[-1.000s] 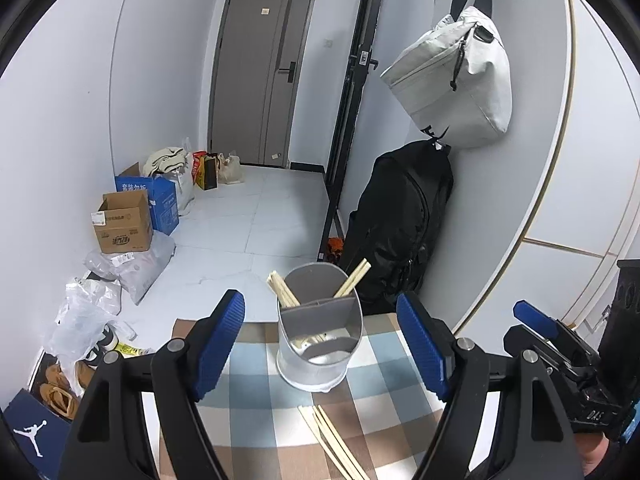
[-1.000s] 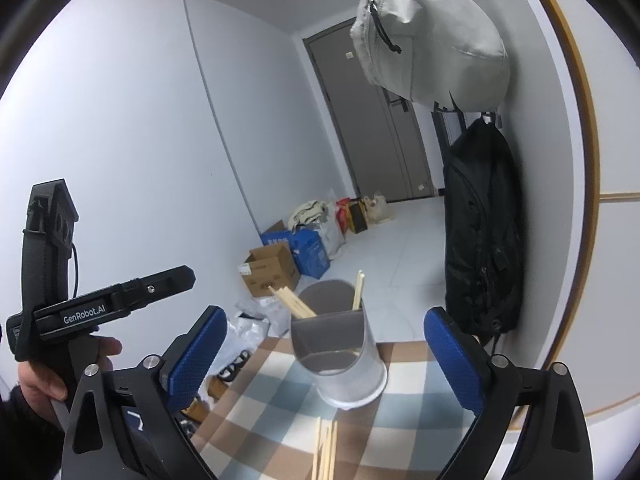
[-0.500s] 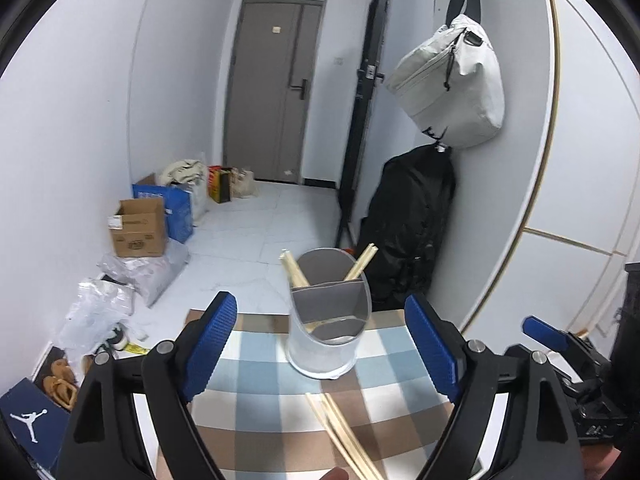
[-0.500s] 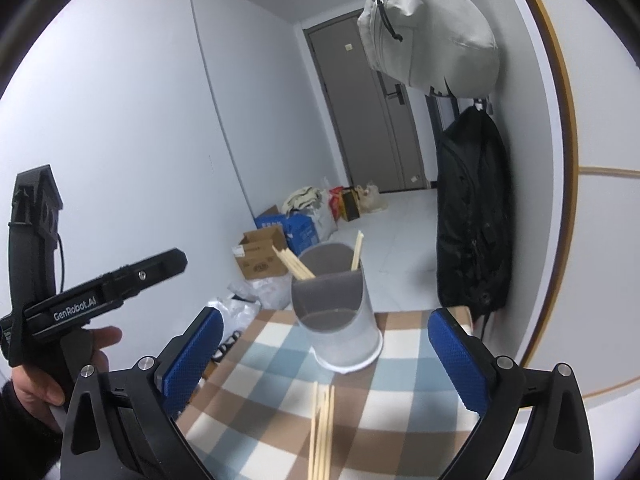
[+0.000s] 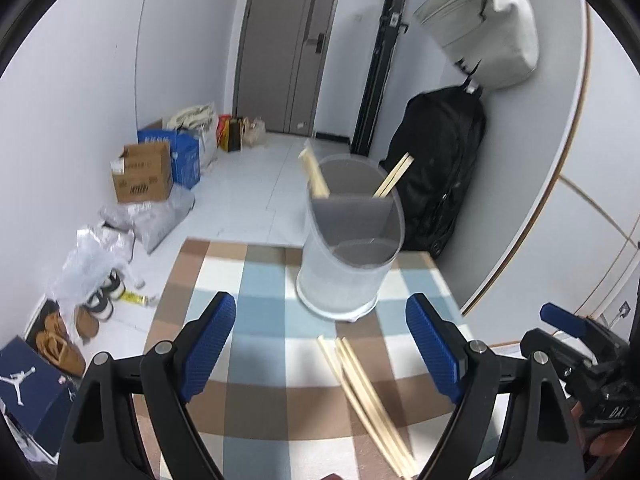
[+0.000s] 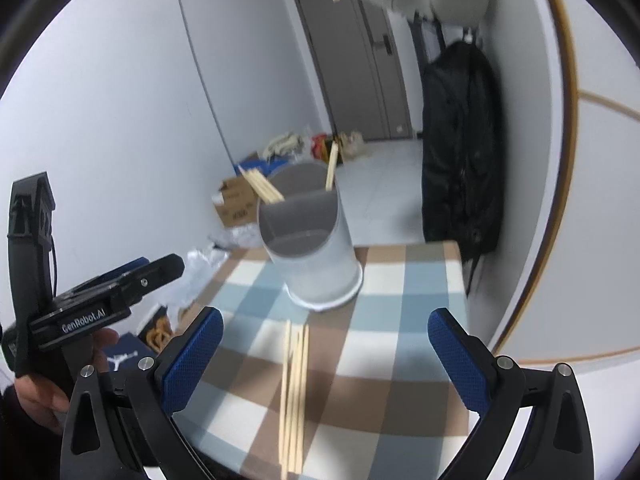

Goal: Organize utensils
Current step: 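Move both open tools back toward the chopstick pile, then lower the right tool onto the chopstick pile and grasp one chopstick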

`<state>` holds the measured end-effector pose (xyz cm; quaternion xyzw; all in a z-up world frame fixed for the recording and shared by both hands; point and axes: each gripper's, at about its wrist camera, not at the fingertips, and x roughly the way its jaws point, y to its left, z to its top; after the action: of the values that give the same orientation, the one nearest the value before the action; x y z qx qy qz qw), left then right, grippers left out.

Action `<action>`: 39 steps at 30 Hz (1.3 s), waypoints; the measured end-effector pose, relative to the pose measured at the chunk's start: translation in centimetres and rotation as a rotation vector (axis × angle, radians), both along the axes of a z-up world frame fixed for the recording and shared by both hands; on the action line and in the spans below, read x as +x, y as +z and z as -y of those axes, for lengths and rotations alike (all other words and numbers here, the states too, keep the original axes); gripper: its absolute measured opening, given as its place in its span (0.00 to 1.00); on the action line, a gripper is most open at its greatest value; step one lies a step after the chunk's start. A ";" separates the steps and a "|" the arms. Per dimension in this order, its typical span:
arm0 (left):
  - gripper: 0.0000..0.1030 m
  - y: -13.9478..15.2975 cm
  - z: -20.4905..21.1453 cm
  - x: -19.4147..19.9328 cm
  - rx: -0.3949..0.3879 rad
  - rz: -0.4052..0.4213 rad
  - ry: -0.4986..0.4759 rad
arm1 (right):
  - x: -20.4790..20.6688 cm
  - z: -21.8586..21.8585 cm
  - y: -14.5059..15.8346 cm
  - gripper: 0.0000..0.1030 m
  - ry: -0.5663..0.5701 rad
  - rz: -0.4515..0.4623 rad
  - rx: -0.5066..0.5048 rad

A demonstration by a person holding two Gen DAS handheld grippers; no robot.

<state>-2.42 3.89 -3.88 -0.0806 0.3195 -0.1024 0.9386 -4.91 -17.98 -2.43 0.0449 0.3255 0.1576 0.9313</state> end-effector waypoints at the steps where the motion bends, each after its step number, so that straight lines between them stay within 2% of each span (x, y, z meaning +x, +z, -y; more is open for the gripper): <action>1: 0.81 -0.6 -0.3 0.2 0.009 -0.012 0.020 | 0.5 -0.2 -0.5 1.00 0.005 -0.025 -0.013; 3: 0.81 -1.4 -1.0 0.7 0.009 -0.051 0.061 | 1.5 -0.4 -1.6 0.97 0.000 -0.080 -0.023; 4: 0.81 -1.7 -1.2 1.0 -0.004 -0.072 0.073 | 2.1 -0.4 -2.2 0.94 -0.001 -0.112 -0.018; 5: 0.81 -2.0 -1.7 1.4 -0.027 -0.098 0.085 | 2.6 -0.3 -2.8 0.85 0.004 -0.143 -0.008; 6: 0.81 -2.2 -2.1 1.6 -0.043 -0.112 0.096 | 3.0 -0.4 -3.3 0.81 0.012 -0.166 -0.001; 7: 0.81 -2.3 -2.5 1.9 -0.056 -0.119 0.106 | 3.5 -0.5 -3.8 0.81 0.017 -0.193 -0.001; 10: 0.81 -2.3 -3.3 2.4 -0.050 -0.122 0.131 | 4.7 -1.0 -5.2 0.74 0.025 -0.260 -0.019; 12: 0.81 -2.4 -3.6 2.5 -0.058 -0.126 0.128 | 5.2 -1.5 -6.0 0.73 0.036 -0.295 -0.032; 16: 0.81 -2.6 -4.1 2.8 -0.079 -0.139 0.113 | 6.6 -2.5 -7.6 0.63 0.055 -0.360 -0.047; 18: 0.81 -2.6 -4.1 3.0 -0.074 -0.137 0.104 | 7.4 -2.9 -8.3 0.55 0.054 -0.383 -0.046; 20: 0.81 -2.3 -3.8 2.9 -0.046 -0.126 0.098 | 8.2 -3.6 -9.2 0.51 0.064 -0.410 -0.057; 21: 0.81 -2.2 -3.8 2.9 -0.041 -0.119 0.095 | 8.5 -3.9 -9.6 0.45 0.069 -0.414 -0.067; 24: 0.81 -2.0 -4.3 3.0 -0.023 -0.102 0.102 | 9.2 -5.1 -10.4 0.37 0.096 -0.413 -0.121; 29: 0.81 -1.7 -5.0 2.8 0.039 -0.069 0.146 | 9.7 -7.0 -11.1 0.32 0.158 -0.371 -0.179; 39: 0.81 -2.5 -7.2 3.8 -0.023 -0.137 0.177 | 11.3 -8.3 -12.6 0.23 0.160 -0.415 -0.237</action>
<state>1.35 11.12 -6.42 -0.1259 0.3732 -0.0172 0.9190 6.36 -9.68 -14.99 -0.0592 0.5283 0.1788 0.8279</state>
